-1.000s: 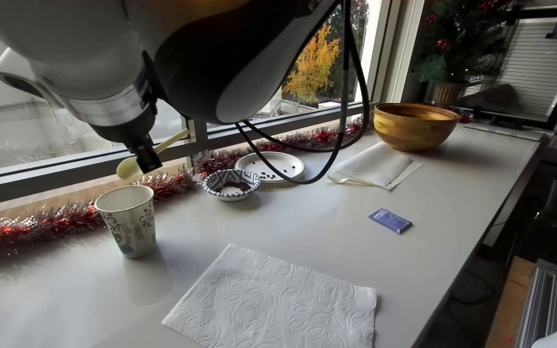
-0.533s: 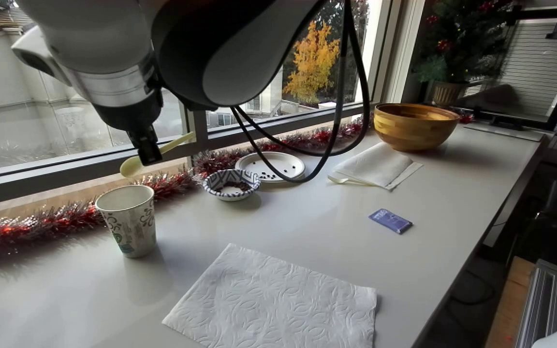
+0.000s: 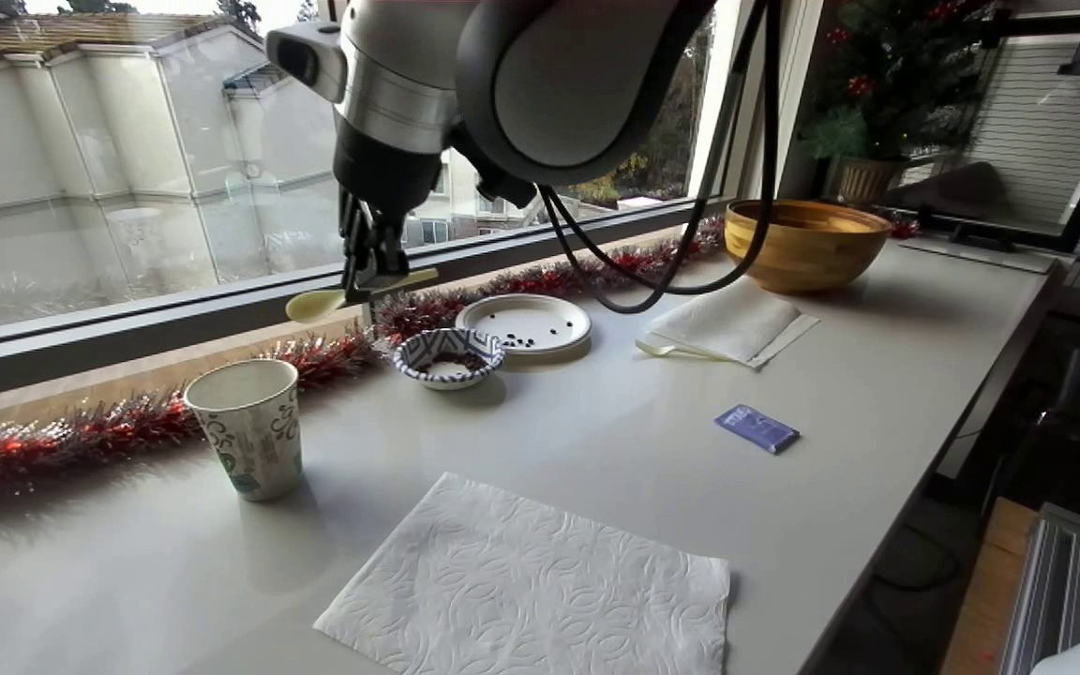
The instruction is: Remove the spoon from the napkin and use it to take some coffee beans from the bowl and put them in the coffee cup.
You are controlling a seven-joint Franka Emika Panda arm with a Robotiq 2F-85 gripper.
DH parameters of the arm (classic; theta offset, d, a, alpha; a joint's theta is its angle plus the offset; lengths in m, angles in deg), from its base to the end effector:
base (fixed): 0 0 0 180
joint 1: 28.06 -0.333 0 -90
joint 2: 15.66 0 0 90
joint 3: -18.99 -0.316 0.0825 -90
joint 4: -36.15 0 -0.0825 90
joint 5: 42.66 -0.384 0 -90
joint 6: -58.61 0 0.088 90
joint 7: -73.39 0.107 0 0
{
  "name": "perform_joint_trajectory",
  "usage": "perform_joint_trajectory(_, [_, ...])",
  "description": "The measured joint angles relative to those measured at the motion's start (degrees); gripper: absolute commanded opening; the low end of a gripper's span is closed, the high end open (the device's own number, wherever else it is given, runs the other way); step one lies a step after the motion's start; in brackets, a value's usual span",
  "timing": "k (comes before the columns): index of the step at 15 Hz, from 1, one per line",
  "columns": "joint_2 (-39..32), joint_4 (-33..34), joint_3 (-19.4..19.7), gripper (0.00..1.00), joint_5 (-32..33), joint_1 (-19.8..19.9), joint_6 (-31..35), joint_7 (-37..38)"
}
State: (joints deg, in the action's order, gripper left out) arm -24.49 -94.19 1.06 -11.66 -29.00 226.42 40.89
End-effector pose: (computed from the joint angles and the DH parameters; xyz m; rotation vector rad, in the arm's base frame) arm 0.5251 0.2114 0.3440 2.1625 1.7870 0.6803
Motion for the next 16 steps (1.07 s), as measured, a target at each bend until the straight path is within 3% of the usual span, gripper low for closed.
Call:
perform_joint_trajectory(2, [-0.91, -5.37, -5.65, 0.04, -8.13, 7.23, 7.40, -8.16])
perform_joint_trajectory(4, [-3.81, -8.02, -13.85, 0.04, -17.03, 15.96, 11.34, -15.32])
perform_joint_trajectory(8, [-10.28, -6.66, -29.22, 0.04, -28.50, 33.33, 11.72, -20.88])
perform_joint_trajectory(12, [-13.02, -4.16, -40.76, 0.04, -31.37, 49.99, 6.80, -21.04])
perform_joint_trajectory(14, [-13.06, -3.39, -43.78, 0.04, -31.37, 55.17, 0.77, -21.29])
perform_joint_trajectory(16, [-13.06, -2.92, -45.30, 0.04, -31.37, 57.78, -4.38, -21.55])
